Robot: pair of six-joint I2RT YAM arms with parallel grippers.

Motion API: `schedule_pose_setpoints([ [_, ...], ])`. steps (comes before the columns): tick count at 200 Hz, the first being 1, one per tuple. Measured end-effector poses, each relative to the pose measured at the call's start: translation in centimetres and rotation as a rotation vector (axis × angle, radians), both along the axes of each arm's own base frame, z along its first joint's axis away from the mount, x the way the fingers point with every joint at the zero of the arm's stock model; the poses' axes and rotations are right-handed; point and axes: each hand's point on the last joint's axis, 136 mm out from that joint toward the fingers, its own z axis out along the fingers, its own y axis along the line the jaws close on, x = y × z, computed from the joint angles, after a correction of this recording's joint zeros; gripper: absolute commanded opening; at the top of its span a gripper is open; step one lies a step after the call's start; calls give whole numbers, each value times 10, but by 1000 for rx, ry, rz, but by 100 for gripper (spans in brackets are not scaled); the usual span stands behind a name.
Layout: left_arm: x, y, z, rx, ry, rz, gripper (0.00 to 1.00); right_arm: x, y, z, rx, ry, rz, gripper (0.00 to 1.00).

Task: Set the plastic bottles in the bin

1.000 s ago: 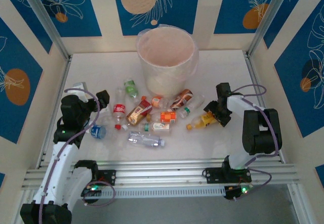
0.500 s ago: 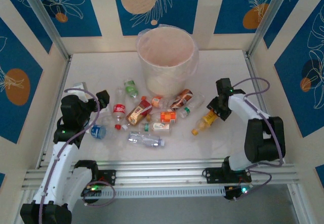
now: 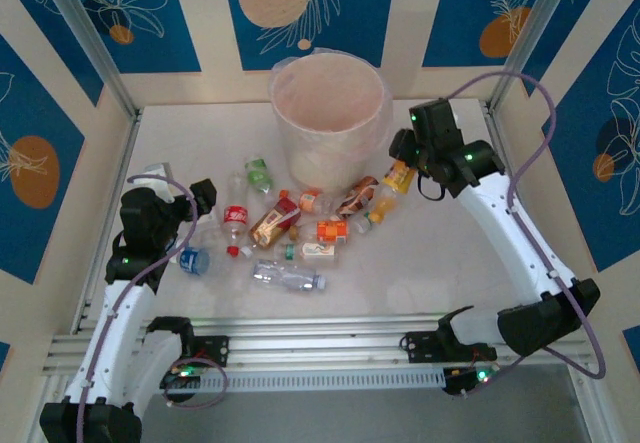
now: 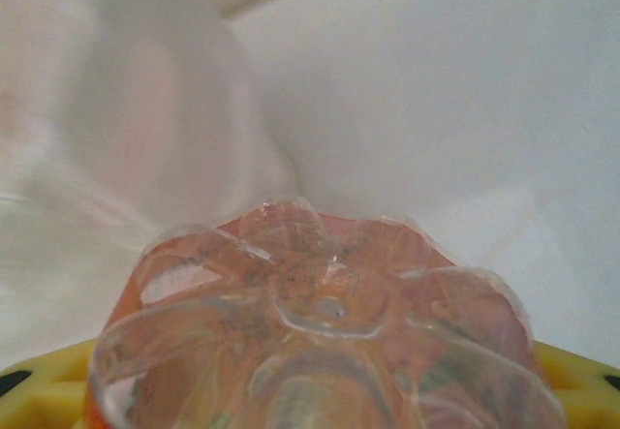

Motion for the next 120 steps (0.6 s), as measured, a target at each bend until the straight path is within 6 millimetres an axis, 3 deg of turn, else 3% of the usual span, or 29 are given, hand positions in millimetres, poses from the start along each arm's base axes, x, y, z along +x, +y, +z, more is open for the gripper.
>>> schedule_pose_setpoints([
  [31, -1, 0, -2, 0, 7, 0, 99, 16, 15, 69, -10, -165, 71, 58],
  [66, -1, 0, -2, 0, 8, 0, 99, 47, 30, 129, -29, -343, 120, 58],
  [86, -1, -1, -2, -2, 8, -4, 99, 67, 40, 153, -37, -426, 144, 58],
  [120, -2, -2, -4, -3, 17, -9, 100, 108, 60, 174, -38, -517, 178, 58],
])
